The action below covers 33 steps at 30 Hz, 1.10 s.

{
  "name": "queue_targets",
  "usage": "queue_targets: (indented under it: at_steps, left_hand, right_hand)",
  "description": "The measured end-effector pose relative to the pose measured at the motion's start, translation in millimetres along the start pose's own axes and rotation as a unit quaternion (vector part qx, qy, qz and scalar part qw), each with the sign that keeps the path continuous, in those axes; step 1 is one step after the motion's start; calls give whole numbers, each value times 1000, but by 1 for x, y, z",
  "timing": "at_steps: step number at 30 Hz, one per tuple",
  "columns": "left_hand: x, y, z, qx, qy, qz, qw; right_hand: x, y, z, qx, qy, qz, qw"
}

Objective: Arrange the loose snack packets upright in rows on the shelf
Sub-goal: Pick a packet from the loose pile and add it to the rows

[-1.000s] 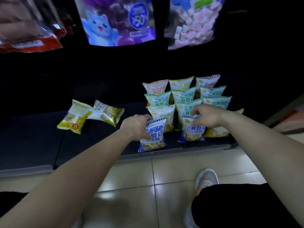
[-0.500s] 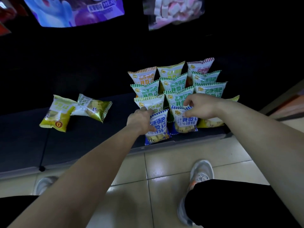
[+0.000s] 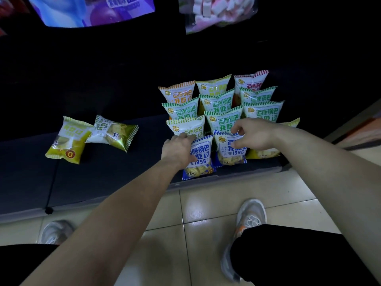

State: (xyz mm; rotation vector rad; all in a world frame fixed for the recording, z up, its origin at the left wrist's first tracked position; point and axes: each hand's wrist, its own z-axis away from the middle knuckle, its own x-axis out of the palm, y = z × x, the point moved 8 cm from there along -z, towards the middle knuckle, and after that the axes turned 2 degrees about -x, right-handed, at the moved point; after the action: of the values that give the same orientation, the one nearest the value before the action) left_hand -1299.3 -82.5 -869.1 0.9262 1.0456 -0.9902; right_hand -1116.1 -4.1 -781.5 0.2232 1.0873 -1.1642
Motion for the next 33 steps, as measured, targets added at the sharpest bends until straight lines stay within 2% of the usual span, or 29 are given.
queue_targets:
  at_steps: [6,12,17,28,33]
  left_hand:
    - [-6,-1,3,29,32,-21,999]
    - [-4,-4,2,0,51,-6,999]
    - [-4,-1,-3,-11,40,20,999]
    - [5,1,3,23,-8,-16,1000]
    - [-10,-2,13,24,-13,0,1000]
  right_hand:
    - [2,3,-1,4,-4,-4,1000]
    - [8,-1,-3,0,-12,0,1000]
    - [10,-2,-5,-2,-15,7,1000]
    - [11,-19,-4,-7,-16,13,1000]
    - [8,-35,-2,-10,-12,27,1000]
